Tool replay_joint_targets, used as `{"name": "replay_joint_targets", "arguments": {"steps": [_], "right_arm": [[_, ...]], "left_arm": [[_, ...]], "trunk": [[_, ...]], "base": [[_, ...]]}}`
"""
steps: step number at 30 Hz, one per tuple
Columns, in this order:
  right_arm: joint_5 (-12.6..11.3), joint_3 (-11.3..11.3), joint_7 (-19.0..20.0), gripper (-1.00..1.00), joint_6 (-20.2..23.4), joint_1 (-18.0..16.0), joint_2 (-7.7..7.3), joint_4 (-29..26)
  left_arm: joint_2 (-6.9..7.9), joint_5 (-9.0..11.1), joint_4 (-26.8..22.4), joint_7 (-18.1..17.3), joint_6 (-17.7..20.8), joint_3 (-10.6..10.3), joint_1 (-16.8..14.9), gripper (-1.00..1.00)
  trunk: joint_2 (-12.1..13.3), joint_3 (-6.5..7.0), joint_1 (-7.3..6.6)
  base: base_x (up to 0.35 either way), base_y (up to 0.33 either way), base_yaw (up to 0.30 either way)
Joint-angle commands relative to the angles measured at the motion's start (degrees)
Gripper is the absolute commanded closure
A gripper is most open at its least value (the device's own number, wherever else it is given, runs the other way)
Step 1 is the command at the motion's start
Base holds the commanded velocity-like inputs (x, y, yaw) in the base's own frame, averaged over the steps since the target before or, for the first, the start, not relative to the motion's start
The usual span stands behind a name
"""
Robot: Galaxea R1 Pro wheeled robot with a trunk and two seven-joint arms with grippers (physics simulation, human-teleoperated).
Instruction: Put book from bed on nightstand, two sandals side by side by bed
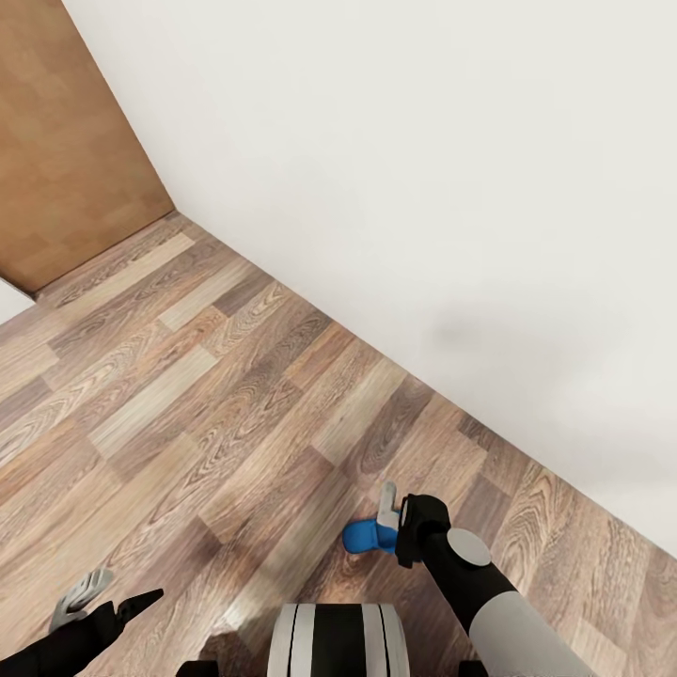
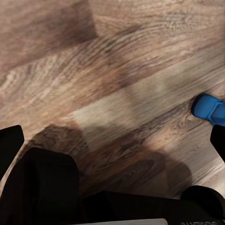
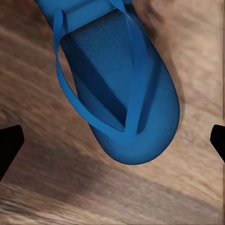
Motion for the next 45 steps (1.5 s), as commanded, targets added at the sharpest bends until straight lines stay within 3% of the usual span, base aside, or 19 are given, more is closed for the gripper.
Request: {"name": "replay_joint_targets", "arguments": {"steps": [1, 11, 30, 45], "right_arm": [[0.40, 0.10, 0.36, -1.00, 0.20, -0.10, 0.00, -0.06], [0.66, 0.13, 0.21, -1.00, 3.58, -0.73, 0.00, -0.06], [0.75, 0.25, -1.48, -1.00, 4.70, -1.63, 0.17, -0.06], [0.85, 0.40, -1.89, -1.00, 4.74, -2.02, 1.70, -0.06]], "left_arm": [[0.01, -0.11, -0.04, -0.27, 0.25, 0.05, 0.01, -1.00], [0.01, -0.09, -0.04, -0.27, 0.25, -0.02, 0.01, -1.00], [-0.08, -0.09, -0.04, -0.27, 0.25, -0.18, 0.01, -1.00], [-0.12, -0.09, -0.04, -0.27, 0.25, -0.16, 0.01, -1.00]], "trunk": [[-0.01, -0.03, 0.00], [-0.01, -0.03, 0.00], [-0.01, -0.03, 0.00], [-0.01, -0.03, 0.00]], "base": [[0.000, 0.000, 0.000], [0.000, 0.000, 0.000], [0.000, 0.000, 0.000], [0.000, 0.000, 0.000]]}}
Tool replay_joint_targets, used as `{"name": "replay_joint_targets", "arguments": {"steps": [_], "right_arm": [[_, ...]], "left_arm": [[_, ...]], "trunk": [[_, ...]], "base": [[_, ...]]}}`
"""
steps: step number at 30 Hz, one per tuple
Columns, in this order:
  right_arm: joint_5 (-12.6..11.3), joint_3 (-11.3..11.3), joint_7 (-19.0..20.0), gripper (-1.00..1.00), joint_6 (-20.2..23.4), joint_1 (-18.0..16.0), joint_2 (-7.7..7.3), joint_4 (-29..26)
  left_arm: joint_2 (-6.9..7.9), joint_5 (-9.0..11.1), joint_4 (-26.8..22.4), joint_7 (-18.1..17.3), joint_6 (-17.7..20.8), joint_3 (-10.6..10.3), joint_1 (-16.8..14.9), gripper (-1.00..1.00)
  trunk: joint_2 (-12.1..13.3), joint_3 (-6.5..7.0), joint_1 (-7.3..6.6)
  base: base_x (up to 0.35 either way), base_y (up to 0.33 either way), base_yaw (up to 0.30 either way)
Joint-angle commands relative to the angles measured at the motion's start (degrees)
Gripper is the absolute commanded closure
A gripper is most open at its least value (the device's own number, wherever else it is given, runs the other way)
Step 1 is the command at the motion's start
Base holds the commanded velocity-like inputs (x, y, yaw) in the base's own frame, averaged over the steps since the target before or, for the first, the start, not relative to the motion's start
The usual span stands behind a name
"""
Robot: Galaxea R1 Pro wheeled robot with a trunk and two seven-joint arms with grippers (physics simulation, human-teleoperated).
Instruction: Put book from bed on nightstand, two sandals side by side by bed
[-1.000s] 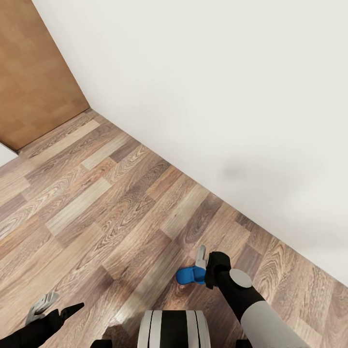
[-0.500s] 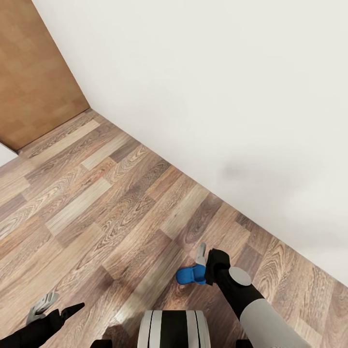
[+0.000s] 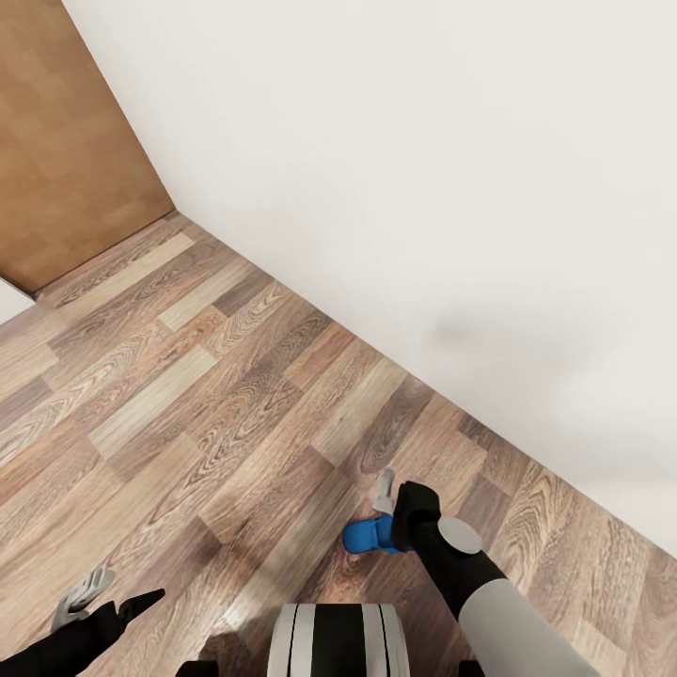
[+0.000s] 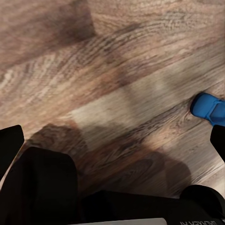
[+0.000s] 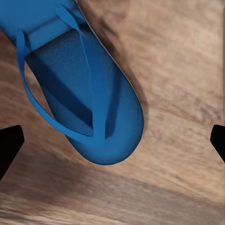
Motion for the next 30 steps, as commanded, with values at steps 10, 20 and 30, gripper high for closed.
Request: {"name": "replay_joint_targets", "arguments": {"steps": [10, 20, 30], "right_arm": [[0.58, 0.28, 0.41, -1.00, 0.11, -0.20, 0.54, 0.08], [0.59, 0.41, 0.40, -1.00, 0.11, -0.23, 0.62, 0.18], [0.60, 0.72, 0.40, -1.00, 0.81, -0.23, 0.99, 0.20]], "left_arm": [[0.02, -0.11, -0.04, -0.27, 0.25, 0.08, 0.01, -1.00], [0.00, -0.11, -0.04, -0.27, 0.25, 0.06, 0.01, -1.00], [0.04, -0.11, -0.04, -0.27, 0.25, 0.08, 0.00, -1.00]], "trunk": [[-0.01, -0.03, 0.00], [-0.01, -0.03, 0.00], [-0.11, -1.58, 0.18]], "base": [[0.000, 0.000, 0.000], [0.000, 0.000, 0.000], [0.000, 0.000, 0.000]]}}
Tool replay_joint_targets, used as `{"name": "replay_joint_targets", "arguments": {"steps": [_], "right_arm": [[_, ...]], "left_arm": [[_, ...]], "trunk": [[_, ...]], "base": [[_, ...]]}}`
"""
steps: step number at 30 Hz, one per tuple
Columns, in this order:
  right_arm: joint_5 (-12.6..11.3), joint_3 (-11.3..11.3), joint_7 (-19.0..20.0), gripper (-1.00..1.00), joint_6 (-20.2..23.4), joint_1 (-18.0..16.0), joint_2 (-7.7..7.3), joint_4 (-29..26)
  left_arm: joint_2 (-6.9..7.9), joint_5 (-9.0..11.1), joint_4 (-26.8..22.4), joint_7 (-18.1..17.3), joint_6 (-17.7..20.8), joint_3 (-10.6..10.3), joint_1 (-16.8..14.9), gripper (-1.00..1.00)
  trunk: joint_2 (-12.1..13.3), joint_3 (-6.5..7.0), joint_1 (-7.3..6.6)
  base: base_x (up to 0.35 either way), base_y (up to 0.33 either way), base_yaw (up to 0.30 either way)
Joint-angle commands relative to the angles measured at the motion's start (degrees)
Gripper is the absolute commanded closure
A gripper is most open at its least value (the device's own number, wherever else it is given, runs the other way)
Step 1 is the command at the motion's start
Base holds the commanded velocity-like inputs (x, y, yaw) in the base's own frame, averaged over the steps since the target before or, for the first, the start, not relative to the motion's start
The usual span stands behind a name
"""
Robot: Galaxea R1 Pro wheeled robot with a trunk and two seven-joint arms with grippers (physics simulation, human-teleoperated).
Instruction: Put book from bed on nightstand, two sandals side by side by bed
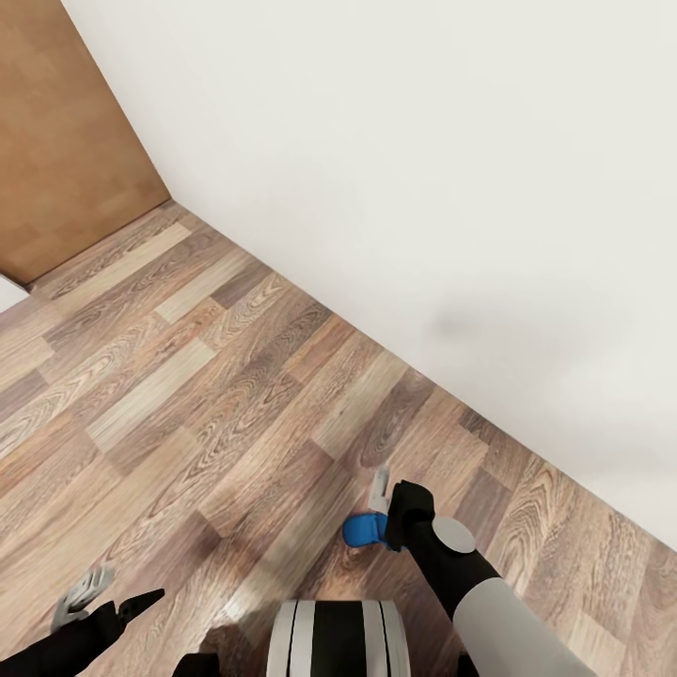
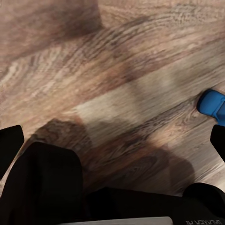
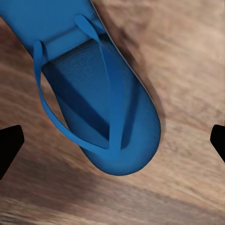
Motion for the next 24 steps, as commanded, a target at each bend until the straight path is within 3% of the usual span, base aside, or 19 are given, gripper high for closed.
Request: {"name": "replay_joint_targets", "arguments": {"steps": [1, 11, 24], "right_arm": [[0.52, 0.11, 0.48, -1.00, 0.12, -0.03, 0.06, -0.06], [0.58, 0.14, 0.41, -1.00, 0.19, -0.03, 0.36, -0.06], [0.60, 0.14, 0.39, -1.00, 0.20, -0.03, 0.32, -0.06]], "left_arm": [[0.01, -0.09, -0.04, -0.27, 0.25, 0.06, 0.01, -1.00], [0.01, -0.09, -0.04, -0.27, 0.25, 0.06, 0.01, -1.00], [0.01, -0.09, -0.04, -0.27, 0.25, 0.06, 0.01, -1.00]], "trunk": [[-0.03, -0.26, 0.02], [-0.16, -2.47, 0.28], [-0.16, -2.47, 0.28]], "base": [[0.000, 0.000, 0.000], [0.000, 0.000, 0.000], [0.000, 0.000, 0.000]]}}
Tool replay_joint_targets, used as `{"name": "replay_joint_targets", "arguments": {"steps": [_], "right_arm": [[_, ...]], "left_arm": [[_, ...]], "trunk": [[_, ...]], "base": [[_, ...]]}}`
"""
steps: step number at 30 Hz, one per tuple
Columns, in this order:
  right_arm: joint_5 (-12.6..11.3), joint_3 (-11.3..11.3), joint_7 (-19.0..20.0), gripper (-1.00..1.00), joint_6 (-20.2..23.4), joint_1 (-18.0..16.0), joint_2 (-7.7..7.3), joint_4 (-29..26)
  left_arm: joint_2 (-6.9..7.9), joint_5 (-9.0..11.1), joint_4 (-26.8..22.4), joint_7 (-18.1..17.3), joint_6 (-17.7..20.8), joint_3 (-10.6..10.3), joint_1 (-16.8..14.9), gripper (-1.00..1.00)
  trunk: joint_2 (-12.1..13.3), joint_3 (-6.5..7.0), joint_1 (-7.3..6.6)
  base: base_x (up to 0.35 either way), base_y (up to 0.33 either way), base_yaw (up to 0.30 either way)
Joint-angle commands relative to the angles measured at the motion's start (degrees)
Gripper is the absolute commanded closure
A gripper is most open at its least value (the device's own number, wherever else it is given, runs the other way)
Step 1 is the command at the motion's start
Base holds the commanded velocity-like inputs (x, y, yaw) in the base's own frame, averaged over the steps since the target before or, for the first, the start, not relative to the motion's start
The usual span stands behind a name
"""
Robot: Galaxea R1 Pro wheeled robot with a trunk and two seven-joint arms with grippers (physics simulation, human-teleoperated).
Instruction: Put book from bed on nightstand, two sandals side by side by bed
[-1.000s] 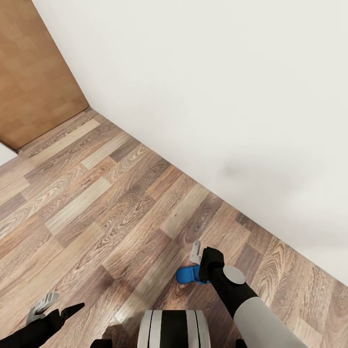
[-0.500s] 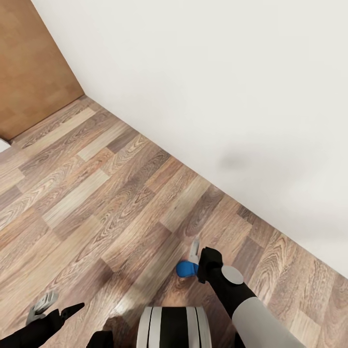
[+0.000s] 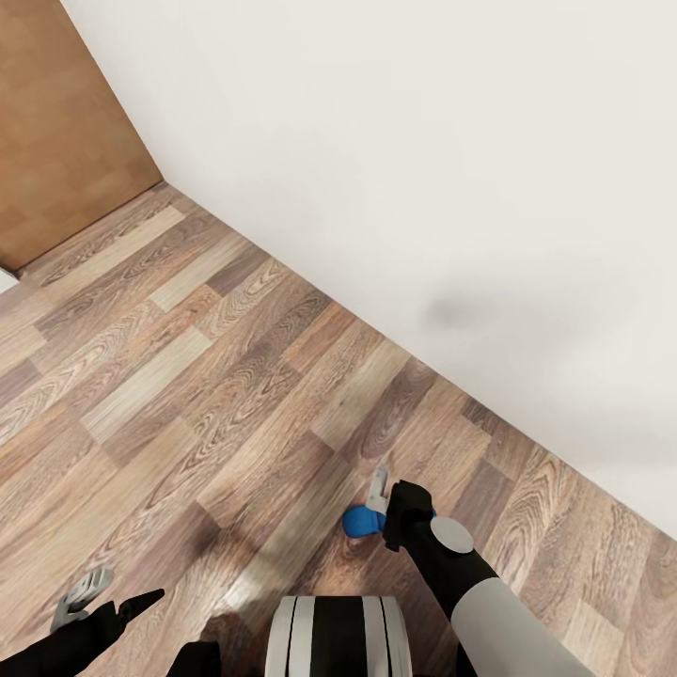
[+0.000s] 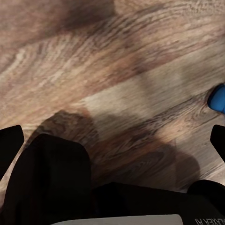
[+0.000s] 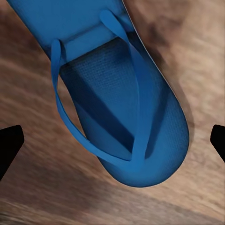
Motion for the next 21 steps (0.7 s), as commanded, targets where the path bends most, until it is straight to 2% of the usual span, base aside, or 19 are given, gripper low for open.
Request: {"name": "replay_joint_targets", "arguments": {"steps": [1, 13, 21], "right_arm": [[0.54, 0.10, 0.48, -1.00, 0.10, -0.02, 0.00, -0.06], [4.42, 0.10, -0.17, -1.00, 1.53, -0.02, 0.07, 0.02], [4.88, 0.10, -0.24, -1.00, 1.81, -0.02, 0.07, 0.00]], "left_arm": [[0.01, -0.11, -0.04, -0.26, 0.25, 0.04, 0.01, -1.00], [-0.01, -0.11, -0.04, -0.26, 0.25, 0.04, 0.01, -1.00], [0.00, -0.11, -0.04, -0.28, 0.25, 0.03, 0.01, -1.00]], "trunk": [[-0.01, -0.03, -0.01], [-0.01, -0.03, -0.01], [-0.01, -0.03, -0.01]], "base": [[0.000, 0.000, 0.000], [0.000, 0.000, 0.000], [0.000, 0.000, 0.000]]}}
